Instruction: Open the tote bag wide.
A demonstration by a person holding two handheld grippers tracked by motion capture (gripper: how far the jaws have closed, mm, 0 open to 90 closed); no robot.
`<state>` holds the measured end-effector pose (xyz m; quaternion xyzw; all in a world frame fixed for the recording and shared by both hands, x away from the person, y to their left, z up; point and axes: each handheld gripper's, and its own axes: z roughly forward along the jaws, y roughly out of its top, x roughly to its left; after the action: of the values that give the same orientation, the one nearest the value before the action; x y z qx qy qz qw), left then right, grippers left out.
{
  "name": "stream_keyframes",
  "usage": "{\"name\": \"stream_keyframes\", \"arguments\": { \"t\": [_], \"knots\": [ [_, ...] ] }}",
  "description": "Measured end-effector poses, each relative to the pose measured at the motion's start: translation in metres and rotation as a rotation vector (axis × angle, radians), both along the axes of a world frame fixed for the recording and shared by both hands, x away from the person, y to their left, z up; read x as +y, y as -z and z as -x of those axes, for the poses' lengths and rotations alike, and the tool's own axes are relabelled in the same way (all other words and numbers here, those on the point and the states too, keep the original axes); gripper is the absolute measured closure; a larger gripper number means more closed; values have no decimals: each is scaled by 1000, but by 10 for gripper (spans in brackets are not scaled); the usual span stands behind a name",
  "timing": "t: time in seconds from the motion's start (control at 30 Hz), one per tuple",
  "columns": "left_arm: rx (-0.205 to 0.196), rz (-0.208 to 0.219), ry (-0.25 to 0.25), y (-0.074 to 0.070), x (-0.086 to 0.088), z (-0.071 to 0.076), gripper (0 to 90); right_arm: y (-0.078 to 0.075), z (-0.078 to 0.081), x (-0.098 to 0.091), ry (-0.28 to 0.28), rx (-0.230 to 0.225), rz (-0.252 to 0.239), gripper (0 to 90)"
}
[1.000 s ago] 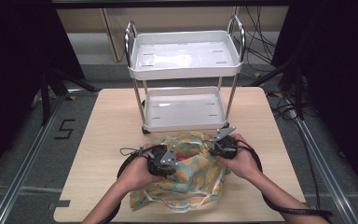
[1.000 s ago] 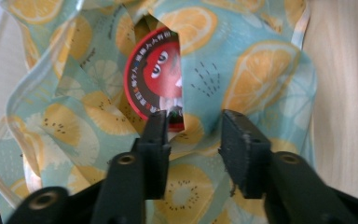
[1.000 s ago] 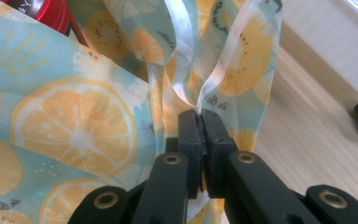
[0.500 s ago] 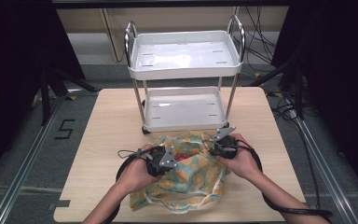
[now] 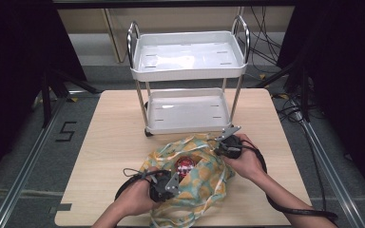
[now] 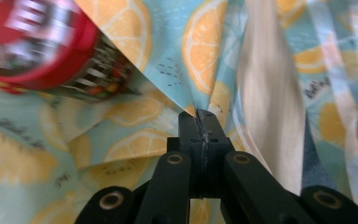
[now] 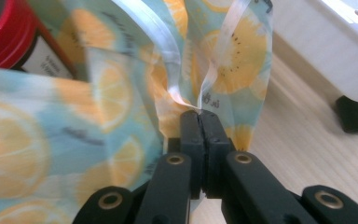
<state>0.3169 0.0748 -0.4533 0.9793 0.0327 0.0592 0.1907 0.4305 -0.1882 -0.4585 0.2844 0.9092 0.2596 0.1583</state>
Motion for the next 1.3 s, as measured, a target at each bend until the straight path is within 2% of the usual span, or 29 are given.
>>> {"name": "stream_keyframes", "arguments": {
  "t": [0.03, 0.07, 0.1, 0.13, 0.17, 0.23, 0.27, 0.3, 0.33, 0.37, 0.4, 0.43, 0.47, 0.5, 0.53, 0.6, 0.63, 0.7, 0.73, 0.77, 0.8, 0.9, 0.93, 1.03, 1.1, 1.17, 1.23, 1.27, 1.3],
  "knots": [
    [9, -1, -6, 4, 0, 2, 897, 2, -1, 0, 5, -21, -1, 900],
    [31, -9, -7, 10, 0, 2, 897, 2, -2, 0, 15, -15, 1, 900],
    [33, -16, -2, 13, 0, 2, 897, 3, -2, 1, 42, -4, -6, 900],
    [40, -17, -10, 15, 0, 3, 897, 2, -3, -1, 32, 6, 16, 900],
    [48, -25, -8, 17, 1, 4, 897, 2, -5, -4, 33, -14, 43, 900],
    [55, -38, 1, 17, 3, 4, 897, 5, -4, -4, 44, 24, 29, 900],
    [49, -34, 5, 17, 4, 5, 897, 6, -6, -6, 57, 1, 42, 900],
    [58, -34, -3, 17, 5, 6, 897, 6, -6, -6, 72, 8, 51, 900],
    [62, -38, 0, 18, 6, 6, 897, 7, -9, -8, 52, -3, 52, 900],
    [61, -41, 4, 19, 7, 6, 897, 6, -8, -7, 90, 16, 49, 900],
    [64, -40, 0, 20, 7, 6, 896, 5, -9, -6, 75, 29, 26, 900],
    [63, -47, 6, 20, 8, 5, 897, 5, -10, -7, 75, -2, 47, 900],
    [63, -38, 3, 20, 8, 5, 896, 3, -9, -7, 68, 24, 26, 898],
    [58, -29, -5, 20, 9, 5, 896, 2, -10, -7, 68, -17, 37, 888],
    [57, -25, -7, 19, 9, 6, 896, -2, -7, -5, 50, -33, -4, 859],
    [47, -18, -9, 17, 8, 5, 896, -6, -6, -5, 31, -43, -11, 837],
    [36, -22, 1, 16, 8, 4, 896, -12, 0, 0, 42, -27, -67, 798],
    [28, -17, 0, 15, 7, 4, 896, -20, 8, 4, 14, -29, -116, 719],
    [30, -19, 2, 15, 6, 4, 896, -26, 10, 6, -49, -54, -140, 701],
    [24, -19, 4, 14, 5, 5, 896, -28, 14, 9, -45, -53, -172, 683],
    [21, -17, 7, 14, 5, 5, 895, -30, 16, 12, -106, -53, -199, 660],
    [18, -24, 8, 13, 3, 6, 895, -29, 20, 19, -149, -12, -189, 533],
    [13, -24, 13, 13, 3, 5, 895, -24, 19, 22, -162, -30, -181, 503],
    [13, -22, 12, 11, 1, 6, 894, -16, 16, 26, -151, 4, -138, 426],
    [5, -14, 19, 9, 1, 5, 891, -8, 12, 29, -154, 17, -120, 423],
    [2, -5, 21, 6, 2, 4, 884, -3, 10, 30, -140, 41, -102, 481],
    [1, 11, 32, 3, 2, 3, 864, 0, 10, 31, -137, 58, -93, 583],
    [8, 19, 24, 2, 2, 3, 838, 0, 11, 31, -138, 84, -82, 638],
    [15, 45, 3, 0, 2, 3, 806, 1, 10, 31, -140, 85, -64, 702]
  ]
}}
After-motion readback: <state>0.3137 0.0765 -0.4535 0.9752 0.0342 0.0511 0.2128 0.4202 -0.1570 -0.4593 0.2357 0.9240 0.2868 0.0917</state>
